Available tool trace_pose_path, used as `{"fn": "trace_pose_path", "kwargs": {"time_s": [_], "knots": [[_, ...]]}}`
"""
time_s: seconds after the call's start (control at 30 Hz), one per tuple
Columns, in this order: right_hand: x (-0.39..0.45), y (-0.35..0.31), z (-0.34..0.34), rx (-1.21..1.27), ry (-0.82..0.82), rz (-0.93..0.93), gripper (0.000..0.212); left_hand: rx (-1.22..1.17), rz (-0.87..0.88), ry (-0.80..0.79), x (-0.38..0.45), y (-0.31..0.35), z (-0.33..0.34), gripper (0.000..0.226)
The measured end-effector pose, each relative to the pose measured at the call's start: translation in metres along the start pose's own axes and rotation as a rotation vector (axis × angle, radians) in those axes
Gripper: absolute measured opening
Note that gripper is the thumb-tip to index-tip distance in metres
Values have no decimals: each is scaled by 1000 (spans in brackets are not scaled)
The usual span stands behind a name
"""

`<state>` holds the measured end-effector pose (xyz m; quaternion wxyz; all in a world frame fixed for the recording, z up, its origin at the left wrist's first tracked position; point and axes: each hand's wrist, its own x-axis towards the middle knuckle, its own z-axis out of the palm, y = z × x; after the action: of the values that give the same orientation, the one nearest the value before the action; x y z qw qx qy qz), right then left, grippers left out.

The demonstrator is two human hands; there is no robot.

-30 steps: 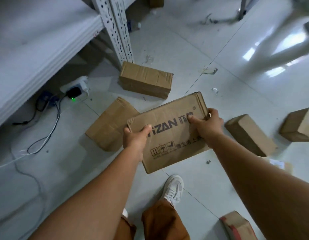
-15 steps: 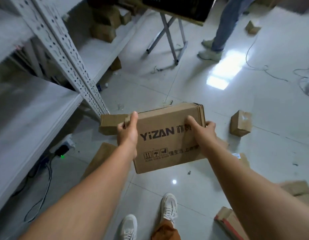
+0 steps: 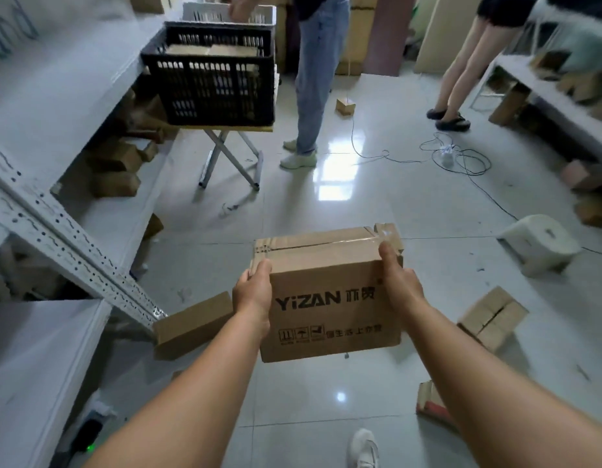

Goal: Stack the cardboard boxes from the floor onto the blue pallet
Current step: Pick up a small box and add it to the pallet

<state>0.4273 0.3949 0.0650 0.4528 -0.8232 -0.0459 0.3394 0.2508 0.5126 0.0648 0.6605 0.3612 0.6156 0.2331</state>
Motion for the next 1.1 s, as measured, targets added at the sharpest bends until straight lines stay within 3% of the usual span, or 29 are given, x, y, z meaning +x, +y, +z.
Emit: {"fn": "trace_pose_path", "kwargs": {"time_s": [0.13, 0.57, 0.8, 1.1], "knots": [[-12, 14, -43, 35, 146, 66, 91, 84, -9, -89, -18, -5, 30, 37], [-61, 100, -208, 346, 541, 226, 84, 416, 87, -407, -123, -67, 166, 36], [-102, 160, -297, 471, 677, 322, 87, 544, 105, -577, -206, -114, 228, 27], [-158, 243, -393, 599, 823, 432, 86, 719, 138, -718, -302, -190, 289, 34]]}}
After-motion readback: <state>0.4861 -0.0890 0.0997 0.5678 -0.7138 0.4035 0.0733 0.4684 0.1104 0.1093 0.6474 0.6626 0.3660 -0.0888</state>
